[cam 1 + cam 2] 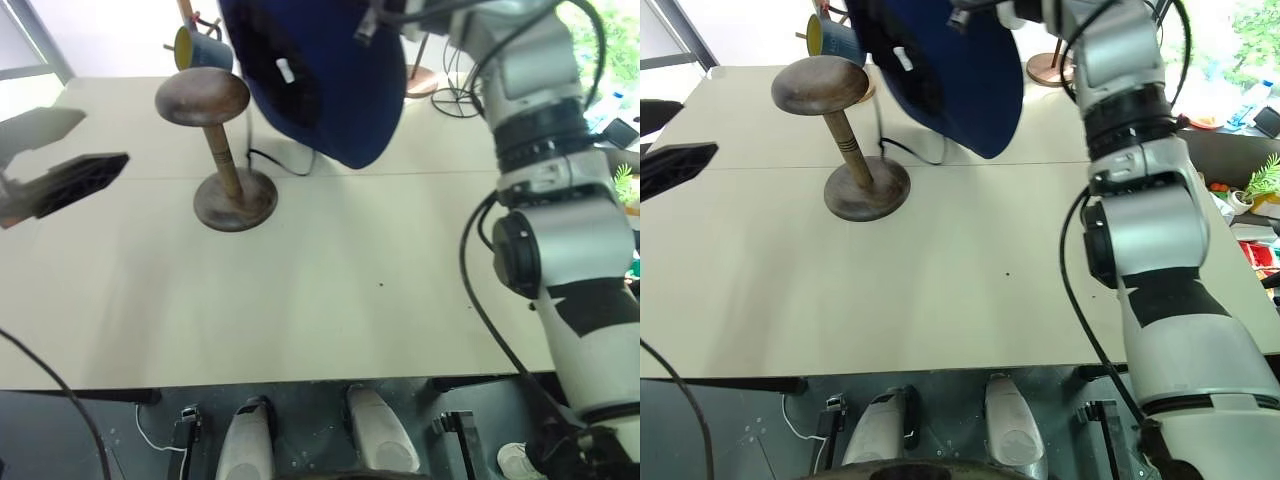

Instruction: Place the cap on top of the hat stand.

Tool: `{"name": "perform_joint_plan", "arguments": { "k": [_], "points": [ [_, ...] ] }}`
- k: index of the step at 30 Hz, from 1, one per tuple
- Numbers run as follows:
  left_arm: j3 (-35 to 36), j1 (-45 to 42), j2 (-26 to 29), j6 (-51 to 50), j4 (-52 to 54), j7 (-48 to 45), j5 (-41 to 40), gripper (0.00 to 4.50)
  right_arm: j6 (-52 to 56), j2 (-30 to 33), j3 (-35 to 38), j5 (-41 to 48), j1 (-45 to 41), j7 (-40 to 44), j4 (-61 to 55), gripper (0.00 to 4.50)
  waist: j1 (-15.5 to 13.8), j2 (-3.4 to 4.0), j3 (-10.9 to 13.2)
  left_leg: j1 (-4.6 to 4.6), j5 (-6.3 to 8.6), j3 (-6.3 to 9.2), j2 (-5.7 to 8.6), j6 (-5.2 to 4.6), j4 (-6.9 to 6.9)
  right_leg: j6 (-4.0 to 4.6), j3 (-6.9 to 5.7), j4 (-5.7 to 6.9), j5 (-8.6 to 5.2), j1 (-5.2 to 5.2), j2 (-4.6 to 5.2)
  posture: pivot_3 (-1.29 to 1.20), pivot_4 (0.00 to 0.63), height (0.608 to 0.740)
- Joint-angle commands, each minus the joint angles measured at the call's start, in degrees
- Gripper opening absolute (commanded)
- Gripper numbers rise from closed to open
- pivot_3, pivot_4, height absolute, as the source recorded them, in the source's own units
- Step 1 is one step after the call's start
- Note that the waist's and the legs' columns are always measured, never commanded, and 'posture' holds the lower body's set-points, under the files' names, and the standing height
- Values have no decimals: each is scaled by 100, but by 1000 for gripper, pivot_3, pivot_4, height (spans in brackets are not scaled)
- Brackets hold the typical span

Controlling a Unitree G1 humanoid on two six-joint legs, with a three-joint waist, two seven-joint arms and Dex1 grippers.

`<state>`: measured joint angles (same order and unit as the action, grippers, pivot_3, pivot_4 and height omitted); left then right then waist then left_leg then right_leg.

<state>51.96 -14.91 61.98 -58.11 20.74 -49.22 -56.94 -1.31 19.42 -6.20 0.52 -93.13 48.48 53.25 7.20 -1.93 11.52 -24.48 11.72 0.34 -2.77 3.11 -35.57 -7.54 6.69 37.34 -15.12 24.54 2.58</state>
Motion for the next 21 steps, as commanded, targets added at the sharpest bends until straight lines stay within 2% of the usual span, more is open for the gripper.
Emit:
{"name": "perform_joint_plan", "arguments": {
  "k": [1, 4, 11, 16, 21],
  "points": [
    [704, 185, 157, -157, 153, 108, -143, 4500, -789, -244, 16, -129, -467, -229, 180, 31, 19, 1, 0, 0, 0, 0, 0, 0, 0, 0, 0, -1, 0, 0, 1, 0, 150, 738],
    [1075, 451, 177, -292, 239, 122, -206, 4500, -1457, -496, -150, -330, -412, -237, 57, 31, 33, 2, 1, 0, 0, 0, 0, 0, 1, 0, -1, -1, 0, 0, 1, 0, 150, 738],
    [1610, 886, 217, -483, 370, 169, -302, 4500, -2937, -914, -816, -963, 300, -430, -664, 31, 39, 1, 1, 3, -1, 4, -3, 5, 3, 4, -7, 3, 3, 0, 1, 0, 150, 738],
    [2179, 1264, 419, -697, 266, -79, -283, 4500, -3805, -790, -1251, -1383, 954, -371, -1314, 31, 34, -1, -1, 3, -4, 7, -3, 9, 3, 5, -11, 5, 4, 0, 1, 0, 150, 738],
    [2429, 1428, 607, -775, 45, -220, -177, 4500, -4605, -502, -1617, -1824, 1521, -460, -1612, 31, 32, -2, -1, 9, -6, 8, -3, 12, 3, 9, -14, 9, 5, -3, 2, 0, 150, 738]
  ]
}}
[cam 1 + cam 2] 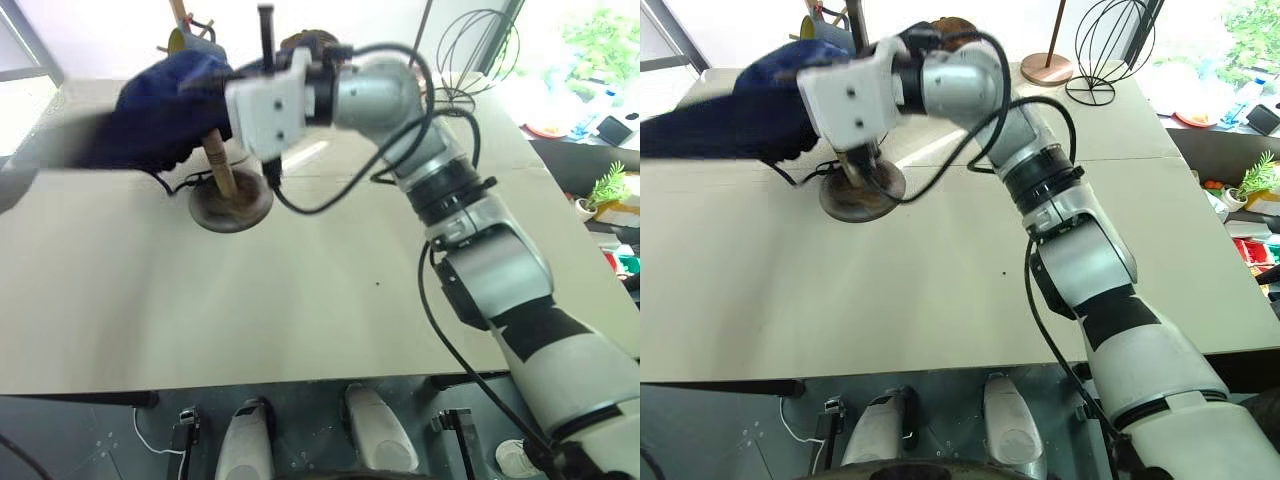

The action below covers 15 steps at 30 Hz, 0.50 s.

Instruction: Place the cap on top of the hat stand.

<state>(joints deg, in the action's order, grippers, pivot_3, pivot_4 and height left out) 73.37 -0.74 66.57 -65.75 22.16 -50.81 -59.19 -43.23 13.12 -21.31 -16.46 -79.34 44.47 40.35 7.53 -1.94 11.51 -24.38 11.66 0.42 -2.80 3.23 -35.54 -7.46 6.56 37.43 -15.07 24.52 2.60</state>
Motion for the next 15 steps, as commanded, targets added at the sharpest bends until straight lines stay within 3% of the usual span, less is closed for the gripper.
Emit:
{"name": "perform_joint_plan", "arguments": {
  "k": [1, 8, 15],
  "points": [
    [311, 21, 167, -31, -118, -66, 46, 4500, -520, 178, -159, -180, 227, -66, -356, 31, -1, -2, -1, 1, 0, 0, 0, 0, 0, 0, 0, 0, 0, -1, 0, 0, 150, 738],
    [498, 218, 145, -132, -104, -165, 70, 4500, -862, 337, -483, -789, 1149, -468, -652, 31, 3, -4, -2, 2, -1, 2, -1, 1, 0, 3, -1, 4, -2, -1, -1, 0, 150, 738],
    [419, 225, 173, -69, -167, -156, 80, 4500, -535, 247, -430, -1112, 1296, -1030, -616, 31, -5, -4, -2, 3, -2, 4, -2, 3, -1, 4, -2, 7, -2, -1, -1, 0, 150, 738]
  ]
}}
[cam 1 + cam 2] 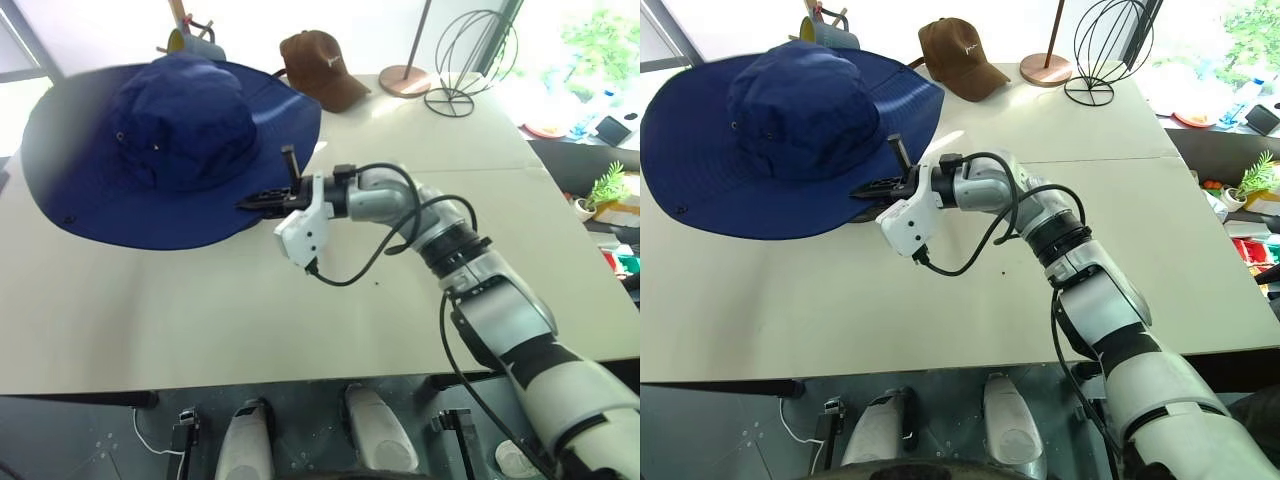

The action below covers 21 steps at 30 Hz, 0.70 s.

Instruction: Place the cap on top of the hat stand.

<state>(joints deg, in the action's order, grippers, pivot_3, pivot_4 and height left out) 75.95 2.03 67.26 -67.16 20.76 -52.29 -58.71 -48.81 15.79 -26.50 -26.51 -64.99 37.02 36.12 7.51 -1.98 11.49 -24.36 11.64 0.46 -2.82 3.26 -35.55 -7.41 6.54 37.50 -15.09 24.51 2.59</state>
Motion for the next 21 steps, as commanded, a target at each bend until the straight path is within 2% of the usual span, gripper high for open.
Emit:
{"name": "perform_joint_plan", "arguments": {
  "k": [1, 4, 5, 7, 11, 14, 21],
  "points": [
    [135, -67, 128, 86, -59, -15, 40, 4500, 33, -9, 91, -154, -162, -361, -182, 31, -7, -1, 0, 0, 0, 0, 0, 0, 0, 0, 0, 0, 0, 0, 0, 0, 150, 738],
    [24, -113, 157, 155, -123, -22, 66, 4500, 134, 4, 131, -113, -224, -408, -183, 31, -8, -1, 0, 0, -1, 0, 0, 1, -1, 0, 0, 0, 0, -1, 1, 0, 150, 738],
    [-30, -136, 153, 183, -130, -23, 69, 4500, 206, 2, 149, -23, -235, -338, -181, 289, -8, -1, -1, 0, -1, 0, 0, 1, -1, 0, 0, 0, 0, -1, 0, 0, 150, 738],
    [-113, -167, 130, 225, -124, -24, 74, 4500, 274, 22, 151, 79, -232, -245, -223, 915, -7, -1, -1, 0, -1, 1, 0, 1, -1, 0, -1, 0, 0, -1, 0, 0, 150, 738],
    [-275, -242, 112, 308, -157, -16, 60, 4500, 267, 150, 136, 150, -129, -160, -476, 2993, -10, -1, -1, 0, -1, 2, 0, 1, -1, 0, -2, 0, 0, -2, 0, 0, 150, 738],
    [-413, -298, 137, 355, -218, -58, 95, 4500, 379, 364, 162, 506, 42, 209, -792, 2993, -18, -2, -1, 0, -1, 2, 0, 1, -1, 0, -2, 0, 0, -3, 0, 0, 150, 738],
    [-791, -359, 173, 622, -386, -226, 270, 4500, 1008, 1344, 519, 1710, 530, 1277, -1591, 2993, -45, -2, -1, -1, -1, 3, 1, 1, -9, 0, -4, 0, 0, -8, 2, 0, 150, 738]
  ]
}}
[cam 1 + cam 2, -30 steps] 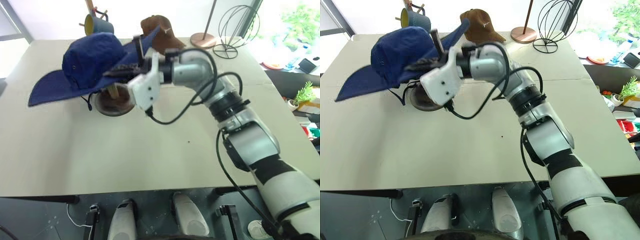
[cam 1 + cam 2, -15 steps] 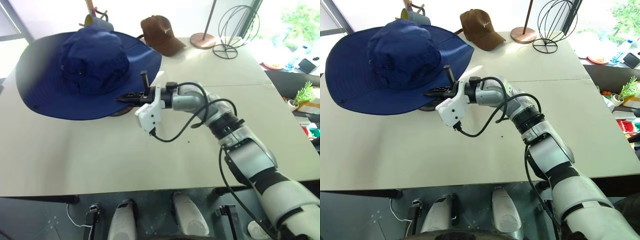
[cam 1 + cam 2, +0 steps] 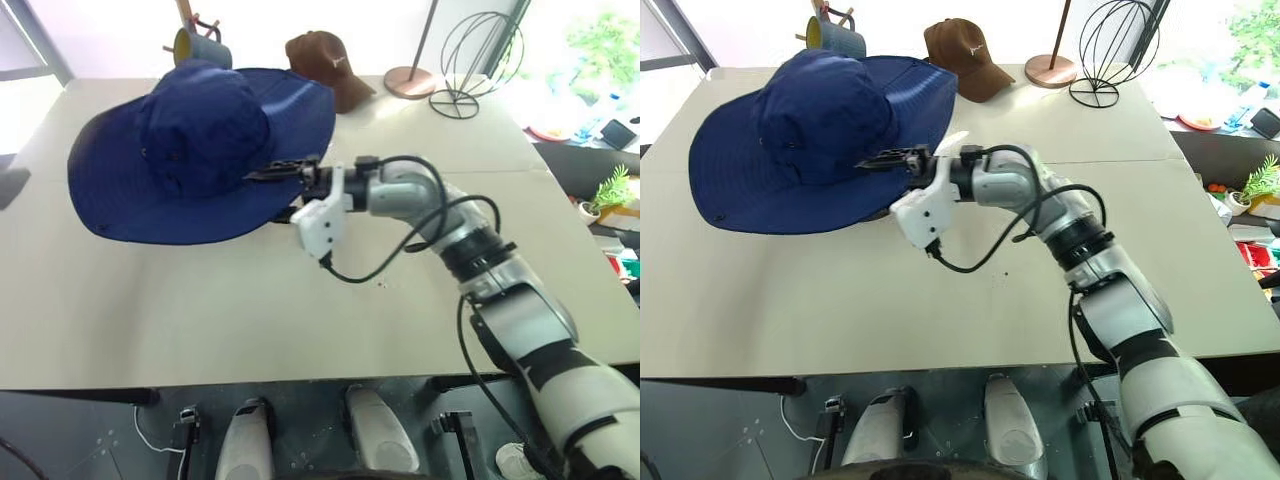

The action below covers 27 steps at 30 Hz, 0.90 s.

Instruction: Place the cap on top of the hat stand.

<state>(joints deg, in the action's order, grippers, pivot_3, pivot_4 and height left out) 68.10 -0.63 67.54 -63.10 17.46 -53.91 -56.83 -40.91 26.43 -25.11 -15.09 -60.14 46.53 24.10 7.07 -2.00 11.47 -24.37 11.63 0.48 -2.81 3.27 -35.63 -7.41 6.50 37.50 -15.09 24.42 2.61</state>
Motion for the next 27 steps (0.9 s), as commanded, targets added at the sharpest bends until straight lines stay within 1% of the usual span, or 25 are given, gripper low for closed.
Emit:
{"name": "perform_joint_plan", "arguments": {
  "k": [1, 6, 9, 11, 13, 15, 17, 18, 20, 23, 27],
  "points": [
    [-82, -123, 144, 270, -94, -77, 110, 4500, 323, 445, 463, 760, 118, 488, -466, 2993, -10, 0, 0, 1, 0, 0, 0, 0, 0, 0, 0, 0, 0, 0, 0, 0, 150, 738],
    [-352, -268, 162, 465, -224, -138, 191, 4500, 1067, 813, 756, 1262, 281, 949, -720, 2993, 11, 0, 0, 2, 0, 0, -1, -1, 0, 3, -1, 0, -2, 0, -2, 0, 150, 738],
    [-413, -203, 186, 569, -272, -282, 345, 4500, 1959, 1106, 1027, 1945, 405, 1551, -1004, 2993, 0, 1, 1, 2, 0, 0, -2, -1, 2, 2, -1, 0, -1, 2, -4, 0, 150, 738],
    [-350, -103, 199, 629, -359, -408, 505, 4500, 2980, 1398, 1366, 2710, 385, 2117, -1124, 2993, -16, 4, 2, 0, 0, 0, -1, -1, 2, 2, -1, 0, -2, 2, -2, 0, 150, 738],
    [-230, 59, 228, 695, -442, -591, 710, 4500, 3998, 1691, 1665, 3297, 220, 2636, -1013, 2993, -34, 4, 3, -2, 0, 0, 0, -1, 0, 3, -1, -2, -2, 2, -1, 0, 150, 738],
    [-67, 353, 263, 824, -489, -883, 1009, 4500, 5279, 2082, 1812, 3719, -151, 3328, -597, 2993, -36, 7, 4, -1, 0, 0, 0, -2, -4, 20, -2, -2, -11, 1, 0, 0, 150, 738],
    [60, 599, 299, 973, -540, -1146, 1285, 4500, 5955, 2366, 1835, 3876, -484, 3972, -151, 2993, -26, 10, 6, -1, 0, -1, 0, -2, -4, 23, -2, -4, -13, 2, 0, 0, 150, 738],
    [116, 696, 318, 1047, -577, -1257, 1405, 4500, 6162, 2503, 1774, 3864, -615, 4282, 42, 2993, -20, 9, 6, 0, -1, -2, -1, -2, -4, 42, -4, -4, -24, 3, 0, 0, 150, 738],
    [231, 836, 359, 1142, -646, -1448, 1597, 4500, 6303, 2698, 1673, 4011, -849, 4571, 364, 2993, -11, 9, 6, 1, 0, -2, -3, -2, -2, 48, -8, -5, -27, 4, 1, 0, 150, 738],
    [361, 945, 378, 1183, -652, -1642, 1758, 4500, 6583, 2746, 1488, 4050, -1281, 4597, 765, 2993, 27, 12, 8, 1, 0, -4, -3, -2, 2, 49, -9, -7, -28, 8, 2, 0, 150, 738],
    [477, 979, 351, 1104, -552, -1796, 1851, 4500, 6500, 2680, 1376, 4018, -1561, 4597, 1179, 2993, 24, 19, 11, -1, 0, -7, -4, -2, 7, 48, -8, -6, -28, 16, 1, 0, 150, 738]
  ]
}}
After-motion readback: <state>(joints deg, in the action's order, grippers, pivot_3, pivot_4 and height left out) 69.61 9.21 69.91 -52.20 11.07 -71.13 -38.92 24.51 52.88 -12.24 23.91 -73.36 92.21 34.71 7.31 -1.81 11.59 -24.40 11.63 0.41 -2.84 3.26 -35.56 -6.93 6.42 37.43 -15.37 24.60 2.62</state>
